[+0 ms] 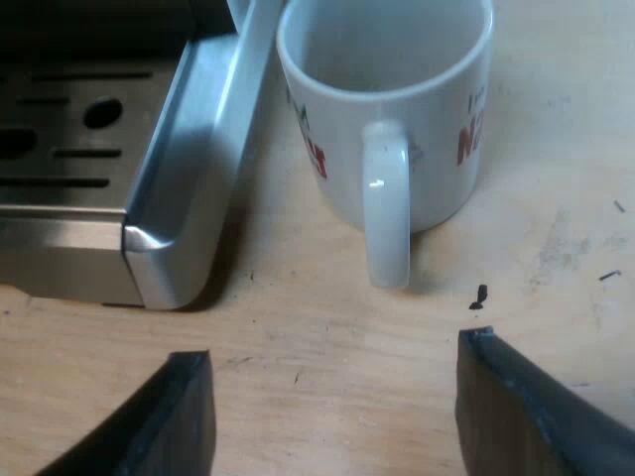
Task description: Place mug into machine
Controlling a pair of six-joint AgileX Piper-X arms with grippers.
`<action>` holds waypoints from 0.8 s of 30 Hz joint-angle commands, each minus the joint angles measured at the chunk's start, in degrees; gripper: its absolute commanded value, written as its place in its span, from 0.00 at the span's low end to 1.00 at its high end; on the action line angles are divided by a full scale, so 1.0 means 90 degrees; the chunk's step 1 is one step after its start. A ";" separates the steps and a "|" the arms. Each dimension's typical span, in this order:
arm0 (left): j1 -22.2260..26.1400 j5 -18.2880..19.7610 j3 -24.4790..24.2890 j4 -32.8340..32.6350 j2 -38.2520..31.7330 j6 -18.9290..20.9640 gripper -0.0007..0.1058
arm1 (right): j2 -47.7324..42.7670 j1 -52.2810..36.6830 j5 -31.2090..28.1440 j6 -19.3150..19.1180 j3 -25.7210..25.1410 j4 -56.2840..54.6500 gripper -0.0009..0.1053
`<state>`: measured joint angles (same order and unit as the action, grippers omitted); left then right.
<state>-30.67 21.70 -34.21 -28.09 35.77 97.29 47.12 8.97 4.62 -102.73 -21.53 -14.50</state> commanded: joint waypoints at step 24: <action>-0.0033 -0.0005 -0.0029 0.0105 -0.0005 0.0093 0.67 | 0.3168 0.0006 -0.0391 0.0109 0.0116 0.3530 0.52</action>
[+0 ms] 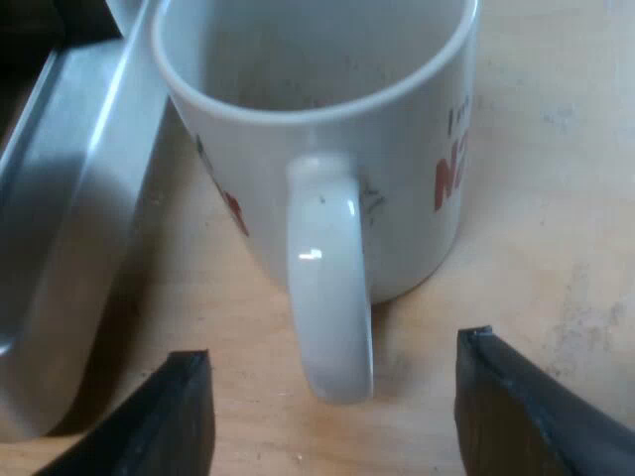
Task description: Place mug into machine
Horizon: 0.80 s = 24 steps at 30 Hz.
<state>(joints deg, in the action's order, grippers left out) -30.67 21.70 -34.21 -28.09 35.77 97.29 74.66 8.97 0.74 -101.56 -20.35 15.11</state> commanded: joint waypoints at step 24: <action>-0.0033 -0.0005 -0.0028 0.0106 -0.0005 0.0093 0.67 | 0.1645 0.0006 -0.0246 0.0016 -0.0016 0.2689 0.52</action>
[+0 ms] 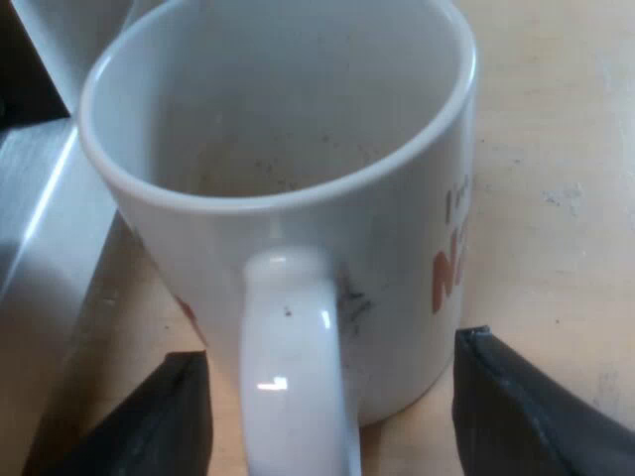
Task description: Place mug into machine
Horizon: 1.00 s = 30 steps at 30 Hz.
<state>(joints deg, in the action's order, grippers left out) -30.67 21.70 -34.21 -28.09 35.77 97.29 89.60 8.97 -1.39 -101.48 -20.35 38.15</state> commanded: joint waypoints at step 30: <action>-0.0033 0.0462 0.0008 -0.0194 -0.1256 0.0214 0.67 | -0.2412 0.1021 -0.0638 -0.0316 -0.0016 -0.1984 0.01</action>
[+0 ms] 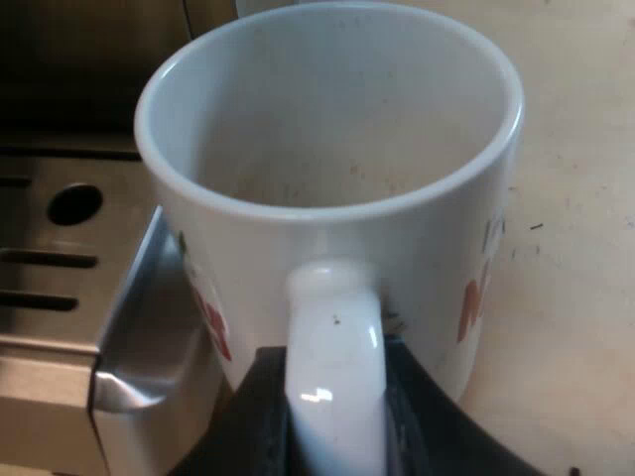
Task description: Place mug into machine
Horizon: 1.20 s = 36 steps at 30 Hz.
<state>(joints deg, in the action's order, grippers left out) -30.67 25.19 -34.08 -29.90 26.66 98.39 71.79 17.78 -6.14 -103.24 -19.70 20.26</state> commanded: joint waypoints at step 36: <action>-0.0033 -0.2207 0.0788 -0.1966 -0.2571 0.0201 0.64 | -0.6302 0.0065 0.2035 -0.0947 -0.0192 -0.5616 0.01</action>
<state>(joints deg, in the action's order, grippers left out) -30.67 6.17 -27.72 -49.16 3.81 98.53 15.51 18.27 11.34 -110.94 -20.04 -33.16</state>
